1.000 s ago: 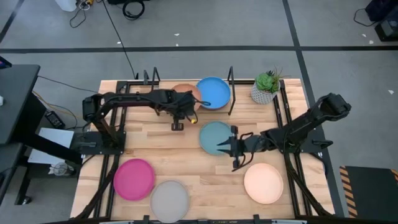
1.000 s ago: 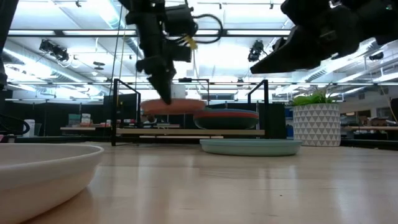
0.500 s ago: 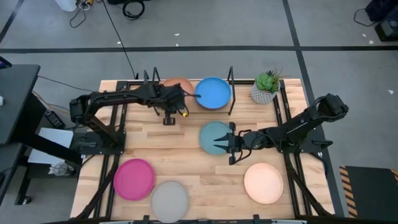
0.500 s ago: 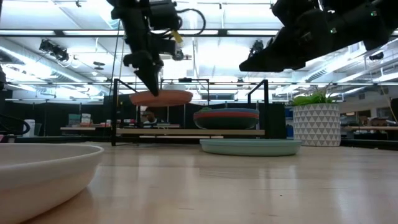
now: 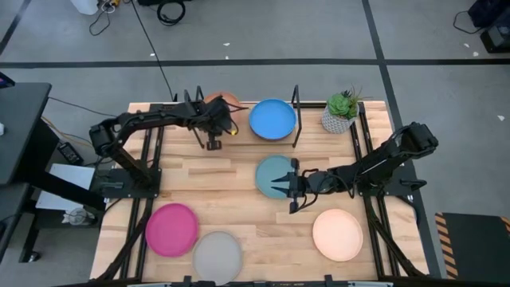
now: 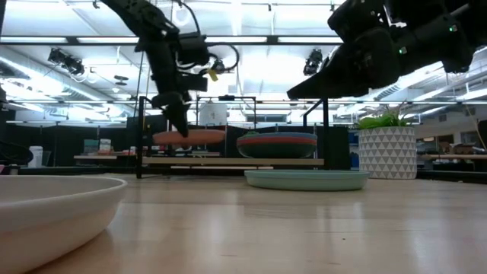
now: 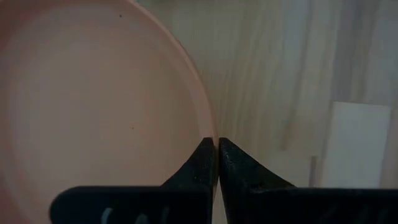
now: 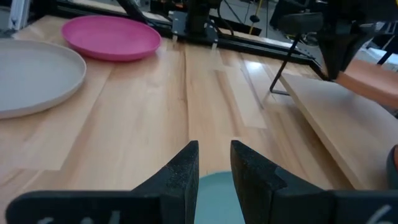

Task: Place and stack plates onto a shelf
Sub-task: Put the brown plate on the shelf

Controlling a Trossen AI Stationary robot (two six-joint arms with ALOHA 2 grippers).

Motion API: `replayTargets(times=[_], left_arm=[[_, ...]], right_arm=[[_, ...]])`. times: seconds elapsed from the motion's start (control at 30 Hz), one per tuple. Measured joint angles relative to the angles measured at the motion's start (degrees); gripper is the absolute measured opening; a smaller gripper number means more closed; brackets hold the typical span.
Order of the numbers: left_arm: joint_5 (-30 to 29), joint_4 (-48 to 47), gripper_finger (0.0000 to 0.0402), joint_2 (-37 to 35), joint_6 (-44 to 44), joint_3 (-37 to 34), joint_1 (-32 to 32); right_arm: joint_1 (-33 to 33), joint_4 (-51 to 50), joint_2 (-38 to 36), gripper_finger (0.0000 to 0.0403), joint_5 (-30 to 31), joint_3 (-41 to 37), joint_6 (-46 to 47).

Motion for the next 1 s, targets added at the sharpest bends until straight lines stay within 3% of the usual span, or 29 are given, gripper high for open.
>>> replayTargets(times=[0.17, 1.0], left_arm=[[3.04, 1.72, 0.0013, 0.0, -0.35, -2.4, -0.35], [4.58, 7.51, 0.0038, 0.0, 0.99, -3.98, -3.59]], right_arm=[[0.0, 0.62, -0.13, 0.0099, 0.05, -0.02, -1.07], [0.02, 1.19, -0.13, 0.0099, -0.46, -0.02, -2.5]])
